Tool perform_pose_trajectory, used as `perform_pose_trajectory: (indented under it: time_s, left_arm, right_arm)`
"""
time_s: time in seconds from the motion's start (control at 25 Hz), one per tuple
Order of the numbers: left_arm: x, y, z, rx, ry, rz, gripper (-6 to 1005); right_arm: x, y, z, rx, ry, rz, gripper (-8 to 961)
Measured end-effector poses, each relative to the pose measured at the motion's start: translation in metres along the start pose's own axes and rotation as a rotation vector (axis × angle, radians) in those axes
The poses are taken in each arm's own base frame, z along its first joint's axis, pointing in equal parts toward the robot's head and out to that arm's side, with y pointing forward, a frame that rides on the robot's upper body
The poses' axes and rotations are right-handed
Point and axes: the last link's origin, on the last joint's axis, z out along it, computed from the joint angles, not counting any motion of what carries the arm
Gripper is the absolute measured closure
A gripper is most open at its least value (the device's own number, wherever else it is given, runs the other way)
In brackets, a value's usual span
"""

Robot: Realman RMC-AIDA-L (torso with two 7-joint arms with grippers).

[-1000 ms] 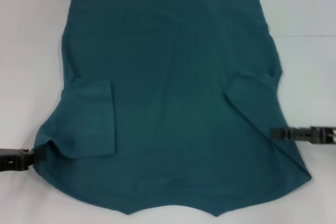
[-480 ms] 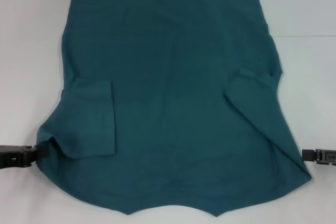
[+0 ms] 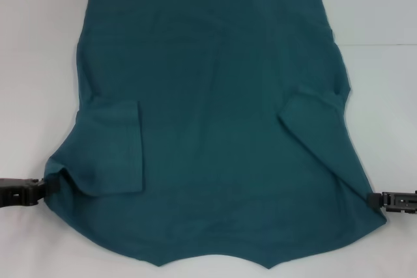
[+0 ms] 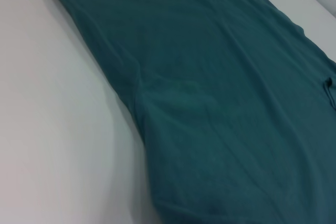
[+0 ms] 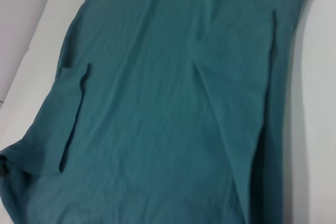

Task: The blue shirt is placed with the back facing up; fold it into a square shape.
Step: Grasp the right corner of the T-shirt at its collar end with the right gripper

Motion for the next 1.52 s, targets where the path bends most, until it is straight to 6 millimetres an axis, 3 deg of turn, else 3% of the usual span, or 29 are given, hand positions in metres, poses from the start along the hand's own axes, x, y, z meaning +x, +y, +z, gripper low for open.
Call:
perform_pose_trajectory:
  time_s: [1.16,1.52]
  left_arm:
    - [0.0,-0.001,-0.001,0.004,-0.002,0.004,997]
    - [0.003,0.0,0.0,0.001,0.0,0.008,996]
  right_arm:
    - [0.005,0.003,0.012,-0.021,0.023,0.022,316]
    - [0.005,0.003,0.013,-0.022,0.018,0.015,743]
